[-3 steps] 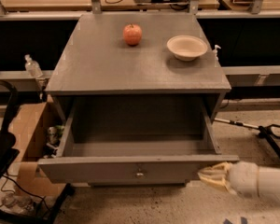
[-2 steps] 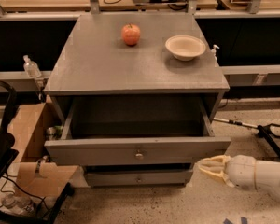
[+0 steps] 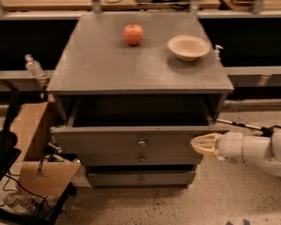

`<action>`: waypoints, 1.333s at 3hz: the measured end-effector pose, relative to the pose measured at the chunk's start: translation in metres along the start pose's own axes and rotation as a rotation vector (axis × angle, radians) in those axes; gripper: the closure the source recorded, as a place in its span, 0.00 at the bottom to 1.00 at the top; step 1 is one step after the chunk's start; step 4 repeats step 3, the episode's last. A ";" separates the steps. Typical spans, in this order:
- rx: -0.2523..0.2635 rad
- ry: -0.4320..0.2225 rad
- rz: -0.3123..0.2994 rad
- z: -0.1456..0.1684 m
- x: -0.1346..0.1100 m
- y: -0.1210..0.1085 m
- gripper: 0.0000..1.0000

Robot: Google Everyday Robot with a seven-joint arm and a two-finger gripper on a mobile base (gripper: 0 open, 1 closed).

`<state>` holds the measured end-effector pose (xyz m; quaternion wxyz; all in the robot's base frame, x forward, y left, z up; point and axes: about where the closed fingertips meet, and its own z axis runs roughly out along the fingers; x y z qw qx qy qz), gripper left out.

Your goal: Close top drawer

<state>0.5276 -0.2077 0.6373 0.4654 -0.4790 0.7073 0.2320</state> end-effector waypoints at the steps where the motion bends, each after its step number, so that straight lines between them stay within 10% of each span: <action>1: 0.000 0.000 0.000 -0.001 0.000 0.001 1.00; 2: 0.003 -0.005 -0.004 0.036 -0.016 -0.058 1.00; 4: 0.003 -0.005 -0.004 0.036 -0.016 -0.058 1.00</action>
Offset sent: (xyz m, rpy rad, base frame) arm 0.1386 0.0154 0.0079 0.0027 -0.0137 -0.0105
